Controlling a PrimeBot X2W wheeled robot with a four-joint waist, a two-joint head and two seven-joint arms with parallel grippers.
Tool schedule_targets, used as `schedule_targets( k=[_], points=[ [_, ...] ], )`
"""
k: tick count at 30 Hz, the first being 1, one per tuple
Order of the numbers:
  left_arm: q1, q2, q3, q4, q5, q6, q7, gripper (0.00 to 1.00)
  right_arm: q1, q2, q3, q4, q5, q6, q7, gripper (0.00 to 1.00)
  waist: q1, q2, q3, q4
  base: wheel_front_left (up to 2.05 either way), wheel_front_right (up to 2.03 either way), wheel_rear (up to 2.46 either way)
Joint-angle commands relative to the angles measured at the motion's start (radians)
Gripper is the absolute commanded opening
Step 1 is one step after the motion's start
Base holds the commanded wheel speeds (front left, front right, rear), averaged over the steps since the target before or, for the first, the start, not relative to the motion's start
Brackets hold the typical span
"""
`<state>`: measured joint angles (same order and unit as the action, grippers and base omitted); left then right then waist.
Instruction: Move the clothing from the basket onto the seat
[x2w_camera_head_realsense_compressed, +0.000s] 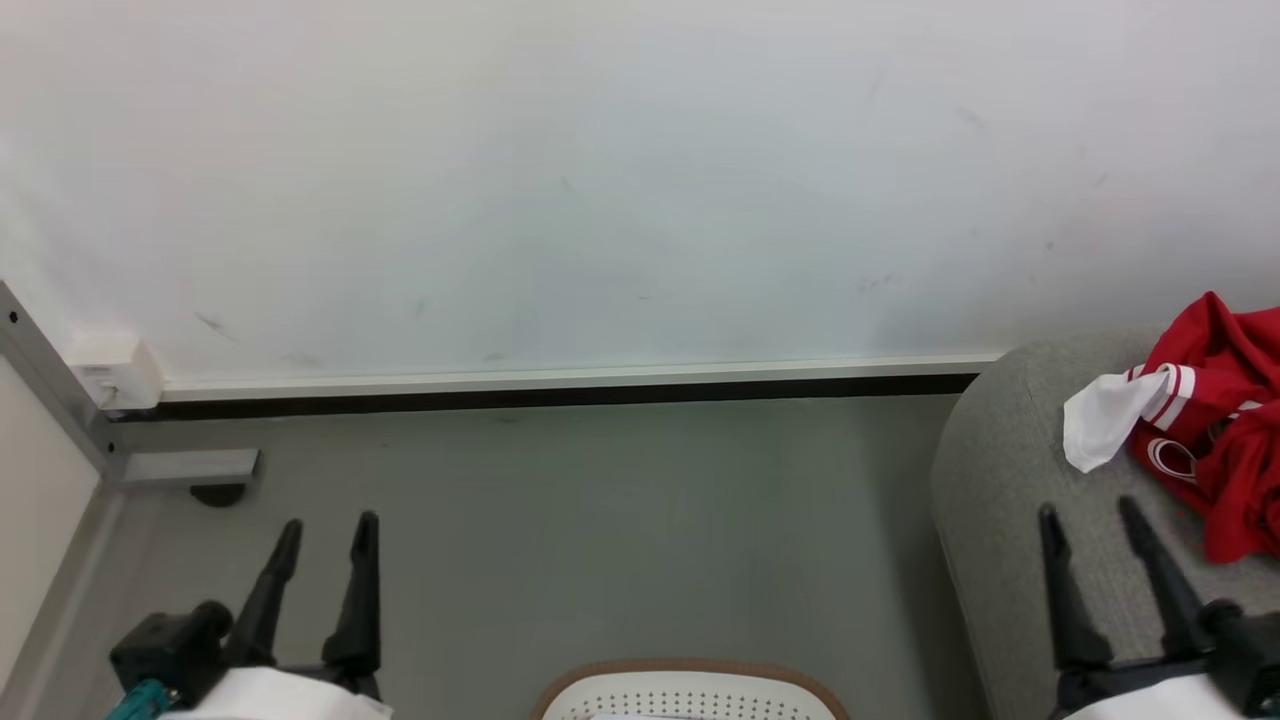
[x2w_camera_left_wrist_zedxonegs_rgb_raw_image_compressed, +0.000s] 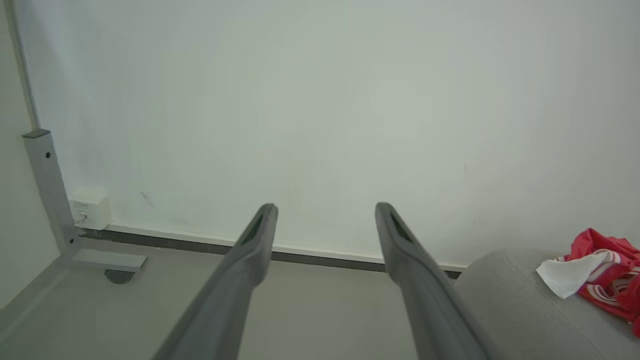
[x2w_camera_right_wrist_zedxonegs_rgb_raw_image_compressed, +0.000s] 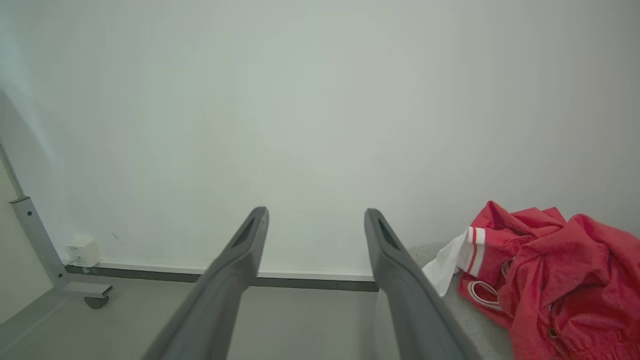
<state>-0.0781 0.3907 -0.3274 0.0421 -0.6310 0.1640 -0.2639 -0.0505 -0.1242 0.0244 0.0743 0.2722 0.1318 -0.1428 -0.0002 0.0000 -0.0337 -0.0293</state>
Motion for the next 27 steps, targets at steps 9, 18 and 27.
schedule_targets(
  k=[9, 18, 27],
  points=[
    [0.108, -0.139, 0.161, 0.051, 0.147, -0.150, 0.000, 1.00, 0.050, 0.067, 0.077, 0.084, -0.059, -0.002, -0.108, 1.00, 0.0002, 0.0000, -0.001, 0.013, 0.00, 0.00, 0.00],
    [0.112, -0.226, 0.258, 0.106, 0.253, -0.245, 0.000, 1.00, 0.033, 0.075, 0.092, 0.106, -0.027, -0.002, -0.122, 1.00, 0.0002, 0.0000, -0.003, 0.003, 0.00, 0.00, 0.00],
    [0.106, -0.269, 0.298, 0.124, 0.304, -0.280, 0.000, 1.00, 0.022, 0.075, 0.108, 0.099, -0.004, -0.002, -0.122, 1.00, 0.0002, 0.0000, -0.006, -0.005, 0.00, 0.00, 0.00]
  ],
)
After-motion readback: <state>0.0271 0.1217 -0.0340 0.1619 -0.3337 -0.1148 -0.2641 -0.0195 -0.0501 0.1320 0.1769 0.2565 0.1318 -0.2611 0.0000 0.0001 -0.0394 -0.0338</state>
